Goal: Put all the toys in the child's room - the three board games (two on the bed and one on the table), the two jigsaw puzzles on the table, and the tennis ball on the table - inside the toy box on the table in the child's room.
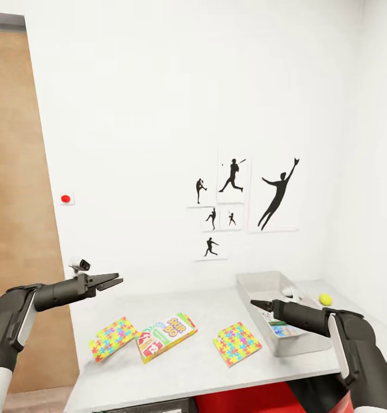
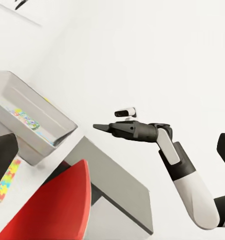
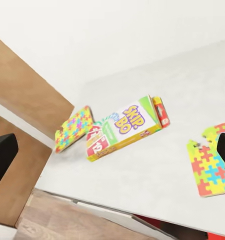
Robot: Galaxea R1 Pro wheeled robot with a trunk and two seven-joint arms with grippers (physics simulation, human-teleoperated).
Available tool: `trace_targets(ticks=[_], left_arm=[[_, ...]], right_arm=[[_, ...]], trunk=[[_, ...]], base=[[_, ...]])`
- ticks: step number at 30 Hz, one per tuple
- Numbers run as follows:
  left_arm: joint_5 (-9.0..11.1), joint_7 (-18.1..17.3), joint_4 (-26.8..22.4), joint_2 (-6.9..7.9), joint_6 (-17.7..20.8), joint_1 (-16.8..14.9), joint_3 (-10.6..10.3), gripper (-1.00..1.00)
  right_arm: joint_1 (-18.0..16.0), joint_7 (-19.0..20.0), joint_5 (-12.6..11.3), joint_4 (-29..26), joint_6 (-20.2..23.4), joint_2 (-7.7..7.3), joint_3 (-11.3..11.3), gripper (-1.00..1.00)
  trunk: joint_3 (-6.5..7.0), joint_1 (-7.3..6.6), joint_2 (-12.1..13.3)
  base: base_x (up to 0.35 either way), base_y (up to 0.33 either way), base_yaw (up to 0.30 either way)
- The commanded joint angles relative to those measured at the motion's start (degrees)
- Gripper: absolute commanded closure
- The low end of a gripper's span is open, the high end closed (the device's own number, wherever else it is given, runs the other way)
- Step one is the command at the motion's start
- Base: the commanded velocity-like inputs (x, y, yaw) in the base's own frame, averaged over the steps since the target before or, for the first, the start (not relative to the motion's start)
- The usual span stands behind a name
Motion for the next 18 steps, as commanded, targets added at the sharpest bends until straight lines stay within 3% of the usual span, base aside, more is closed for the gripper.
trace_targets(ticks=[1, 12, 18], left_arm=[[-0.01, -0.24, 0.04, 0.01, 0.61, -0.02, -0.01, -1.0], [0.0, -0.24, 0.04, -0.02, 0.56, -0.04, -0.05, -1.0], [0.02, -0.24, 0.04, -0.01, 0.47, -0.04, -0.05, -1.0]], right_arm=[[-0.03, 0.34, 0.25, -0.04, 0.38, 0.01, -0.09, -1.0], [-0.03, 0.29, 0.39, -0.04, 0.38, 0.06, -0.09, -1.0], [-0.03, 0.24, 0.58, 0.05, 0.38, 0.1, -0.09, -1.0]], trunk=[[-0.08, 0.02, -0.06], [-0.73, 0.02, -0.06], [-1.22, 0.02, -0.06]], base=[[-0.028, 0.173, 0.237], [-0.006, 0.166, 0.231], [0.02, 0.183, 0.131]])
